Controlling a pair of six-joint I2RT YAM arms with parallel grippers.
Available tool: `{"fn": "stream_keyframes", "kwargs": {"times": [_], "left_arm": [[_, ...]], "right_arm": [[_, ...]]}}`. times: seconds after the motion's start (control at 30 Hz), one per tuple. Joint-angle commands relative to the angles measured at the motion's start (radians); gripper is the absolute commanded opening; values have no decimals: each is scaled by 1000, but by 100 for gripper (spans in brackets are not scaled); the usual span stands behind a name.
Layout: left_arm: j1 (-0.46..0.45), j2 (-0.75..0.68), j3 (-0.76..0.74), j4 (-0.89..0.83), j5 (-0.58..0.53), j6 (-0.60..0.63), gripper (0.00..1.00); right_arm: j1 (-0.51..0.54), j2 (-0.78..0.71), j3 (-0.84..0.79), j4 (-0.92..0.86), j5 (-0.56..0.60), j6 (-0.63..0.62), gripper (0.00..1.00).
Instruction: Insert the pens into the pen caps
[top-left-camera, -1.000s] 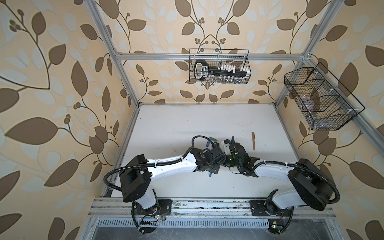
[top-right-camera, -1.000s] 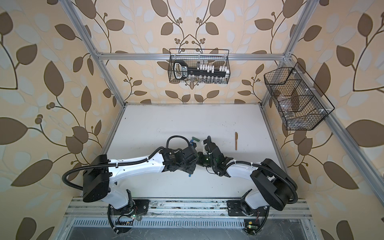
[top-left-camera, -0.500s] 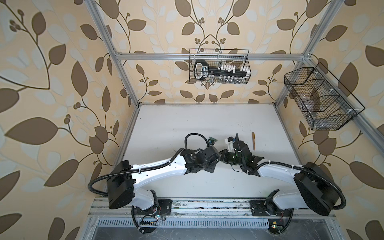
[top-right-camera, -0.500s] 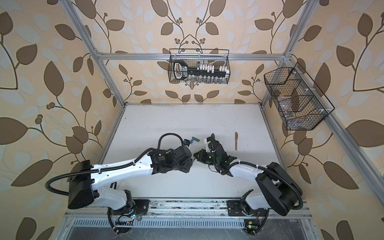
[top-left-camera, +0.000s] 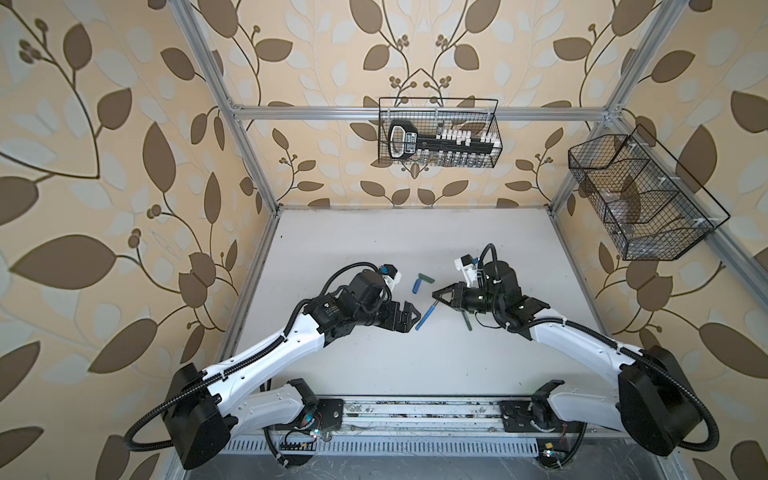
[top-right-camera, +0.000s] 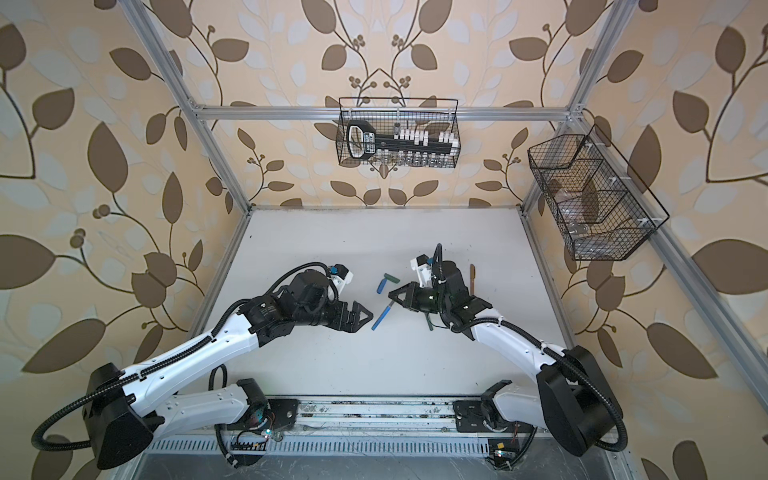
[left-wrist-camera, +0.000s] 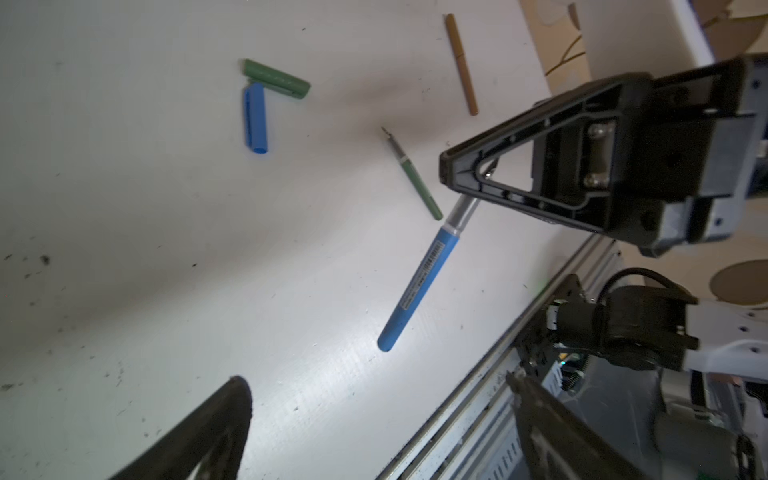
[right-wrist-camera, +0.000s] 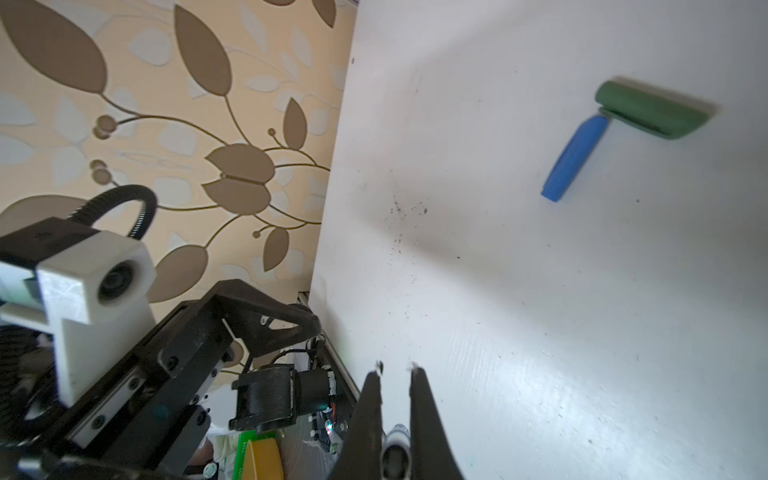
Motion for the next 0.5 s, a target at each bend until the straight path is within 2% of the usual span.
{"fn": "stream_keyframes", "kwargs": {"times": [0.0,0.1,0.23,0.3,0.47], "left_arm": [[-2,31,82,107,294,77,99],[-2,104,127,94,404,91,99],[-5,171,143,62,430,102,95],[-5,183,148,45,423,111,92],[-4,154,173,-65,311,175,91]], "right_arm": [[-7,-18,44,-75,-117,-47,0],[-11,-28,54,-64,-133,-34,0],[-13,-33,54,-42,-150,-16,0],[-14,-34,55,-40,-157,-12,0],[-18,-55,55,-43,-165,-10,0]]}}
